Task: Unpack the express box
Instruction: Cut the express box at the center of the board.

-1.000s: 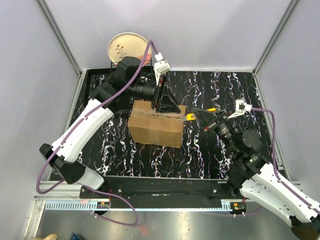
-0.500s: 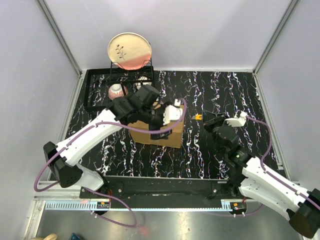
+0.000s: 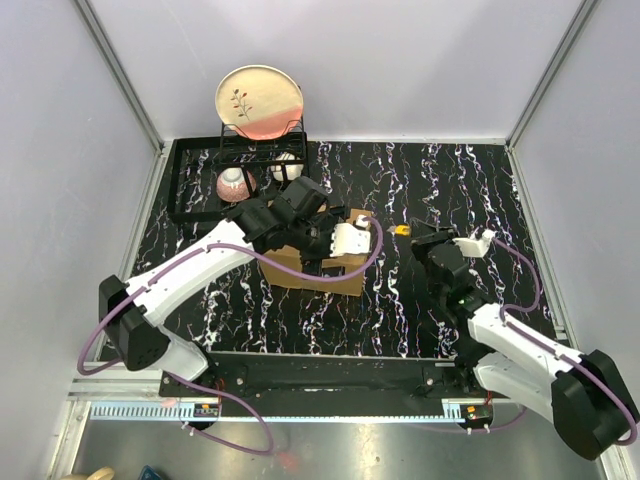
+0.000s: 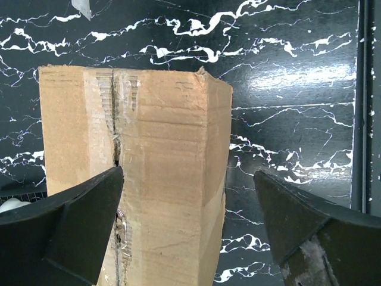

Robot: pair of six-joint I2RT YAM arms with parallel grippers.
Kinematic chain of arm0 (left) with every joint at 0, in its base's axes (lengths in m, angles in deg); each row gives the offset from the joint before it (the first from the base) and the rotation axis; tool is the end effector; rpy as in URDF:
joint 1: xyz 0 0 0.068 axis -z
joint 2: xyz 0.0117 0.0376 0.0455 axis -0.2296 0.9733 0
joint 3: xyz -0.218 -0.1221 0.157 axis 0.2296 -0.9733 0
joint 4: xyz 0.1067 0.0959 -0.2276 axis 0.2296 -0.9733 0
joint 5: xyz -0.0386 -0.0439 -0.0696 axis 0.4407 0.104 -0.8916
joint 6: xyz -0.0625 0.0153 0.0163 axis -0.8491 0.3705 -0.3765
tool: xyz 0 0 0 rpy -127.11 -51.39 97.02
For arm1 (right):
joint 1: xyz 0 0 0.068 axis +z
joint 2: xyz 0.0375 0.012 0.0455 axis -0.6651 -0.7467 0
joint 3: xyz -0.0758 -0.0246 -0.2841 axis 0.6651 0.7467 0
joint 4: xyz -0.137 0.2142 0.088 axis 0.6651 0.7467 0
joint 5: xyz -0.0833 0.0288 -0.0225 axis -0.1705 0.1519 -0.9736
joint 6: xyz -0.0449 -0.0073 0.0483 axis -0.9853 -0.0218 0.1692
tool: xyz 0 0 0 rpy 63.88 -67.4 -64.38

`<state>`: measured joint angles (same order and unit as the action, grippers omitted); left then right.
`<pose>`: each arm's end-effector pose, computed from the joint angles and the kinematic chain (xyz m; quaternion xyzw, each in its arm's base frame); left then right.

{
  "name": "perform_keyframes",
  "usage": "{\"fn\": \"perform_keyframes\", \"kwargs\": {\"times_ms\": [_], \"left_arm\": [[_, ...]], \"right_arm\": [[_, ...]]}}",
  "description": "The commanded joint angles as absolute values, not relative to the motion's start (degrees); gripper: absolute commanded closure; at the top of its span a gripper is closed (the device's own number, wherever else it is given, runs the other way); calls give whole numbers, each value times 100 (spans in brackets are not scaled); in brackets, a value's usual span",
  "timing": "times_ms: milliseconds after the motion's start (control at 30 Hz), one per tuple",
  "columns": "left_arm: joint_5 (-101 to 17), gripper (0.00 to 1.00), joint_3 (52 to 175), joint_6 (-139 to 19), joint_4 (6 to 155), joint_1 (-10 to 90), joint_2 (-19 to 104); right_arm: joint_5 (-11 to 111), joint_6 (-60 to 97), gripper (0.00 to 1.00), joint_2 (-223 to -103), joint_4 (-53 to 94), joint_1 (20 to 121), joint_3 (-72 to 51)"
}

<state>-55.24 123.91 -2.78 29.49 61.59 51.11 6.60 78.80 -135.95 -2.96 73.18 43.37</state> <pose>0.2010 -0.2545 0.3567 0.7184 0.5868 -0.1838 0.3252 0.1971 0.0849 0.2412 0.4111 0.6313 0.3147 0.5775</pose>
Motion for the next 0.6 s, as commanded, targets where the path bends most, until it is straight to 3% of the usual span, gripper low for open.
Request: {"fn": "perform_keyframes", "kwargs": {"times_ms": [0,200,567], "left_arm": [[-5414,1,12605,-307,3315,6144,5253],[-5633,1,12947,-912,3324,5811,5508],[-5651,1,13352,-1081,3377,5124,5824]], "right_arm": [[1072,8229,100,-13879,-1435,7193,4474],[1556,8194,100,-14459,-2578,7149,4457],[1908,8212,100,-14829,-2790,7114,4333]]}}
